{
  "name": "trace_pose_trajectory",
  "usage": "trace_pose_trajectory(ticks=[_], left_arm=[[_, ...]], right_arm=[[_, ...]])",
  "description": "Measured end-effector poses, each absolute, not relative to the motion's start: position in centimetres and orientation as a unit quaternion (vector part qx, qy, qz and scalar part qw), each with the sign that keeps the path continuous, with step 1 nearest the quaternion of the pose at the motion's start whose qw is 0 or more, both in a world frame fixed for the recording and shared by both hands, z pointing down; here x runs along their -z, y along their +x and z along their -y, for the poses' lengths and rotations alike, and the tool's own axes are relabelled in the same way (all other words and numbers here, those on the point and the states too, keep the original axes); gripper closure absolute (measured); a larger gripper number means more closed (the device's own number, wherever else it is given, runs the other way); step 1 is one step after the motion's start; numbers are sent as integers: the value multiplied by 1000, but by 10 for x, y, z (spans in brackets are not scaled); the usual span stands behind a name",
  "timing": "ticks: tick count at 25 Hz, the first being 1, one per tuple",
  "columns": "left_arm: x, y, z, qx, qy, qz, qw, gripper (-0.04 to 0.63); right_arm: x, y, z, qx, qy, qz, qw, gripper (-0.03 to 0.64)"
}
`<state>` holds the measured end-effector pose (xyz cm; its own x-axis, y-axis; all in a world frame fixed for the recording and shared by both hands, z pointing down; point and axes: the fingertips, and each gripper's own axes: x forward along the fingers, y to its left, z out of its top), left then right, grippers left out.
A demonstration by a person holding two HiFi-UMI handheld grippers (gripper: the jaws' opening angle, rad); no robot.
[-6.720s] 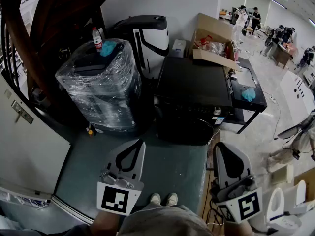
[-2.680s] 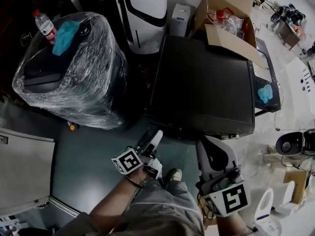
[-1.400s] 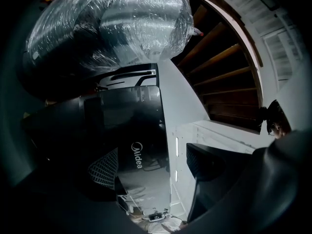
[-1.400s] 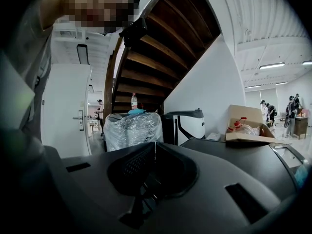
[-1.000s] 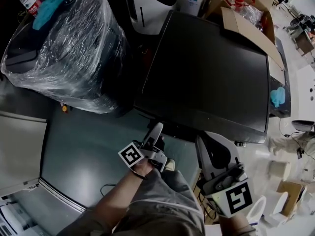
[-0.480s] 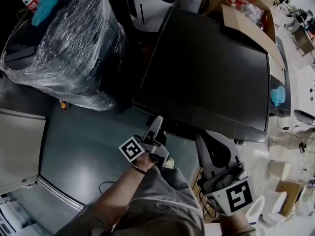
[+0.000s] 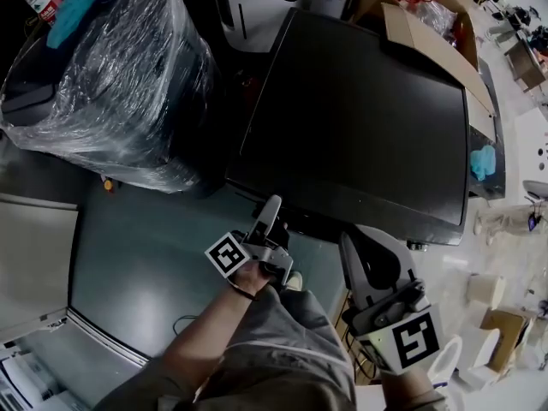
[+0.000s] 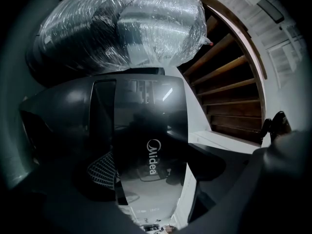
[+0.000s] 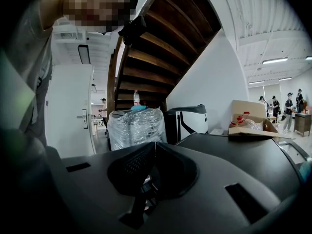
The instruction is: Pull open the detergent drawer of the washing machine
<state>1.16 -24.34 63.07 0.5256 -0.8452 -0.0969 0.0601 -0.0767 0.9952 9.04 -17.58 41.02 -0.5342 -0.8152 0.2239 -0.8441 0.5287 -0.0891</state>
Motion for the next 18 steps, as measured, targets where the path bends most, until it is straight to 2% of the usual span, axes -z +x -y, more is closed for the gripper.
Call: trace_pose_trajectory(ticks=[18], left_arm=[[-629,-1,198,368,629,310,611,156]], right_arm=[[-409,76,157,-104,465,876,74,584]])
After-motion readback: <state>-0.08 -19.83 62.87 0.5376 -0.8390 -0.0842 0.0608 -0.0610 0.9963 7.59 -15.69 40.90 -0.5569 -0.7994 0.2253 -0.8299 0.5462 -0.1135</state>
